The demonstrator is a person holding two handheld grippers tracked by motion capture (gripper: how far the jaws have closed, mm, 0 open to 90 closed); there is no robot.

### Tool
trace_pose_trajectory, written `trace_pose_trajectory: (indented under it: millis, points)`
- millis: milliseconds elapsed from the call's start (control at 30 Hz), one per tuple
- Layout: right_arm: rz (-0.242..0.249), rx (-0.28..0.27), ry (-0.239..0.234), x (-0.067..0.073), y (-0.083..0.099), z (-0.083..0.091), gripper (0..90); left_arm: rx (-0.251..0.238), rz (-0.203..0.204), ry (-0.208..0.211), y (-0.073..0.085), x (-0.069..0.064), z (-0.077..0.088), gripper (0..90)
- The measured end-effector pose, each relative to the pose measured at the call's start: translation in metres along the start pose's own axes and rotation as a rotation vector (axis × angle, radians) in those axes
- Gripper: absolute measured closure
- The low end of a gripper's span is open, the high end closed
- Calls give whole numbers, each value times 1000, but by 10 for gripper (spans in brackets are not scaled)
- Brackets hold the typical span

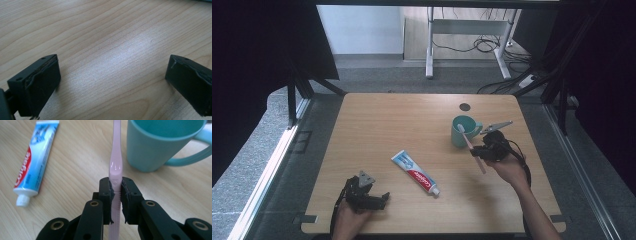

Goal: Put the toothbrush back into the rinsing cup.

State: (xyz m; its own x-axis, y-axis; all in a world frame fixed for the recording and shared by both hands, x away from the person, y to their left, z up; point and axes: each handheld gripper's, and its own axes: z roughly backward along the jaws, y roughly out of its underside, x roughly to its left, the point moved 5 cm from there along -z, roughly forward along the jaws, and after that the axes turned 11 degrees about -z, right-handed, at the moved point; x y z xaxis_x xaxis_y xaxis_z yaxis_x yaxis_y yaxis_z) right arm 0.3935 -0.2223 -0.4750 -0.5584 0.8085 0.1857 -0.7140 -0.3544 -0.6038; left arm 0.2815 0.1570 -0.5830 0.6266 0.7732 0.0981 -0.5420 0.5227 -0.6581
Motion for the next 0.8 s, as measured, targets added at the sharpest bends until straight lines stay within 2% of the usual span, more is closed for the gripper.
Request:
trace_pose_trajectory:
  millis: [333,800]
  points:
    - [-6,-113,-3,0,-12,13,786,0,0,0,0,0,0,0]
    - [-52,-286,11,-4,-31,24,786,0,0,1,0,0,0,0]
